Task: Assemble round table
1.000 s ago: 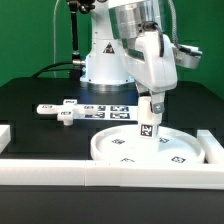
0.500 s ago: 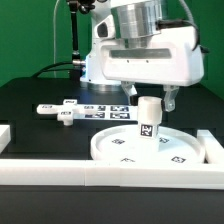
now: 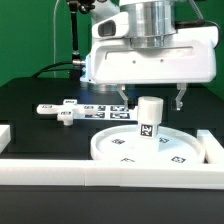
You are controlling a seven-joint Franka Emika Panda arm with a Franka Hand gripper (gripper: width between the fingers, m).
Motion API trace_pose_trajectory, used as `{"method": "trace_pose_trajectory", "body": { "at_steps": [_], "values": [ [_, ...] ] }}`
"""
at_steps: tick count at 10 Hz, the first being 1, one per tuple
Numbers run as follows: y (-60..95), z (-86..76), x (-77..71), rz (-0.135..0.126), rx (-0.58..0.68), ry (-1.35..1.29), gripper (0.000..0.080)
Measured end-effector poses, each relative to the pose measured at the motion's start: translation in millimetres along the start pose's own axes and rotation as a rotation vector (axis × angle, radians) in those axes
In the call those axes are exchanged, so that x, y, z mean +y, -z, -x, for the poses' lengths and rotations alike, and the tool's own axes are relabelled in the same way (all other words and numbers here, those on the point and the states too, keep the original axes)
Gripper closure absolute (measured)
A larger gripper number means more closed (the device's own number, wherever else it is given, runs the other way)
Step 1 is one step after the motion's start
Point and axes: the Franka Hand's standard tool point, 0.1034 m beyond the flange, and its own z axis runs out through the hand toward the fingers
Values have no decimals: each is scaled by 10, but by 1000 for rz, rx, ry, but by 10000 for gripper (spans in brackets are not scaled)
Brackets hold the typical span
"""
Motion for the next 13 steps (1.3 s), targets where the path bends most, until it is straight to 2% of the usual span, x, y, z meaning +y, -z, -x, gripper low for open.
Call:
{"method": "trace_pose_trajectory", "body": {
  "at_steps": [4,5,8,13],
  "values": [
    [-17,0,18,8,-2,260,151],
    [-36,11,16,25,-5,396,151],
    [-32,16,5,54,-15,706,151],
    [-42,6,55,59,-27,985,151]
  ]
}}
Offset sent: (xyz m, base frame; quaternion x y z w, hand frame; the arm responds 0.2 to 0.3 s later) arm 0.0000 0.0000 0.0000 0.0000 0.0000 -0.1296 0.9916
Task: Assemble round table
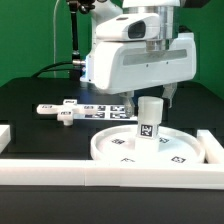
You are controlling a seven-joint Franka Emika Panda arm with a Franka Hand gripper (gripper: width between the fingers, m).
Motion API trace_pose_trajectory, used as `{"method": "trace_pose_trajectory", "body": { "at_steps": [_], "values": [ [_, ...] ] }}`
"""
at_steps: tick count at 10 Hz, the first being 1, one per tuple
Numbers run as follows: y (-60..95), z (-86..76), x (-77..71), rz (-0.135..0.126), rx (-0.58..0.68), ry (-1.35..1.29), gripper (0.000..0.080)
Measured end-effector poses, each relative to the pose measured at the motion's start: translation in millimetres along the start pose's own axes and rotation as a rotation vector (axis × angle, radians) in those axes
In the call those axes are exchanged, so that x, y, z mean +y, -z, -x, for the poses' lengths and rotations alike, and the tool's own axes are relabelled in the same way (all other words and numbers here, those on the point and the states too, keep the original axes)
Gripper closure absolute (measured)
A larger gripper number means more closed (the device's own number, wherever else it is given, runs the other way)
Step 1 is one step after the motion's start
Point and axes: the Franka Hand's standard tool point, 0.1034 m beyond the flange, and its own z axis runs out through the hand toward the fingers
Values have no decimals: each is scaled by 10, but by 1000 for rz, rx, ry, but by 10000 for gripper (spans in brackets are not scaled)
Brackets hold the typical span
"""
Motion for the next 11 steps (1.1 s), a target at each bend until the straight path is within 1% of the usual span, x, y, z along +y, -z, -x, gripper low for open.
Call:
{"method": "trace_pose_trajectory", "body": {
  "at_steps": [2,4,6,11],
  "values": [
    [-3,15,18,3,-4,124,151],
    [-5,-4,30,40,-19,370,151],
    [-22,-24,-4,57,-51,563,151],
    [-32,-48,-46,80,-109,928,151]
  ]
}}
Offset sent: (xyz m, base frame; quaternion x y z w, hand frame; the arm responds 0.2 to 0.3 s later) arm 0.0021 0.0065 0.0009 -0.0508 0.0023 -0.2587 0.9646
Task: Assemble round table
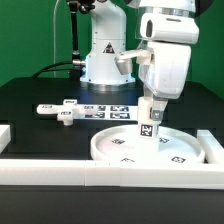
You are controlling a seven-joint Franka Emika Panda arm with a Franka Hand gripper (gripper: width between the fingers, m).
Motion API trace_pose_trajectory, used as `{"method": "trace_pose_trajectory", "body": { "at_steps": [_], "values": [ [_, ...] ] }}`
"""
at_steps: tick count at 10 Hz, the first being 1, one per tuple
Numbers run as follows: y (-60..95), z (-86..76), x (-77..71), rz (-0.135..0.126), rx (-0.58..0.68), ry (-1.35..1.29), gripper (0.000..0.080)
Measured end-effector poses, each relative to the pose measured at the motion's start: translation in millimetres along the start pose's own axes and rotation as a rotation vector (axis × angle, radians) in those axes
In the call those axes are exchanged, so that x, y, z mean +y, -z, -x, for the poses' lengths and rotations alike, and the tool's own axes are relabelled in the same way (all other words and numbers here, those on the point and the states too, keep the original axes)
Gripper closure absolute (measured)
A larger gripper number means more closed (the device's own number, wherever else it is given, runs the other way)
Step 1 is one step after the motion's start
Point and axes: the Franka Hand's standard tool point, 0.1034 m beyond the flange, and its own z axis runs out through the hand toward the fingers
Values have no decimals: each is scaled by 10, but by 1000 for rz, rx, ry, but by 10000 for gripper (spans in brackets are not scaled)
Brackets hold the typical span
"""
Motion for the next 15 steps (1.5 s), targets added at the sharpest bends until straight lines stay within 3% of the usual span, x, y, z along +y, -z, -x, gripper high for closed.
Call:
{"method": "trace_pose_trajectory", "body": {
  "at_steps": [8,10,15],
  "values": [
    [-34,42,-15,-3,-35,281,151],
    [-41,46,-20,-6,-36,281,396],
    [-48,56,-24,-7,-35,205,393]
  ]
}}
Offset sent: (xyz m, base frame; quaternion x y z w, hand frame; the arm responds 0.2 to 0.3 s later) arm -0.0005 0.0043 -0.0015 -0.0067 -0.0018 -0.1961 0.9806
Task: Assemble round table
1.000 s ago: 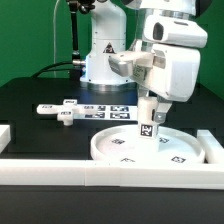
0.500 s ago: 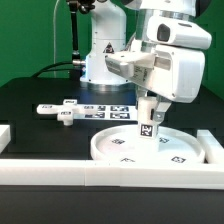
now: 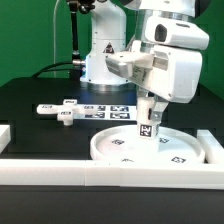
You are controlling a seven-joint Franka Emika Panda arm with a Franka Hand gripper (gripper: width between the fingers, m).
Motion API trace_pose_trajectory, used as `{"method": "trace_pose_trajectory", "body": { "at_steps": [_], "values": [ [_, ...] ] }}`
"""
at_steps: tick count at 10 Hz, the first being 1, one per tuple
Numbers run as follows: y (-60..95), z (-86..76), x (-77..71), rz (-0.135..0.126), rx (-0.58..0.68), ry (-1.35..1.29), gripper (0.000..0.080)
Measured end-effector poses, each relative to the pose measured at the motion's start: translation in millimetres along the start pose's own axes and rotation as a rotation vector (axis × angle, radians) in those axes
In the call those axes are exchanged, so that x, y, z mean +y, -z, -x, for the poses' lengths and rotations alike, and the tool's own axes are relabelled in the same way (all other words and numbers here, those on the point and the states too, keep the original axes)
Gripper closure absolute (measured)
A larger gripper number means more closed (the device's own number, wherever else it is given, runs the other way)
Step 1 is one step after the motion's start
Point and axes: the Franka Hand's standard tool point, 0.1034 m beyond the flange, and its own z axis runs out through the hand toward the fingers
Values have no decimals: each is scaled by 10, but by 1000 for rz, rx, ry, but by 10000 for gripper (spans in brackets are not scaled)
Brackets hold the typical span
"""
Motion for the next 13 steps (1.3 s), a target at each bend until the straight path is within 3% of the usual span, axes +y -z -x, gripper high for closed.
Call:
{"method": "trace_pose_trajectory", "body": {
  "at_steps": [5,11,12,13],
  "values": [
    [6,-50,-18,-20,-8,-554,390],
    [14,-69,-15,-26,-8,-924,390],
    [13,-63,-20,-34,-4,-1017,390],
    [4,-36,-51,-70,4,-1157,390]
  ]
}}
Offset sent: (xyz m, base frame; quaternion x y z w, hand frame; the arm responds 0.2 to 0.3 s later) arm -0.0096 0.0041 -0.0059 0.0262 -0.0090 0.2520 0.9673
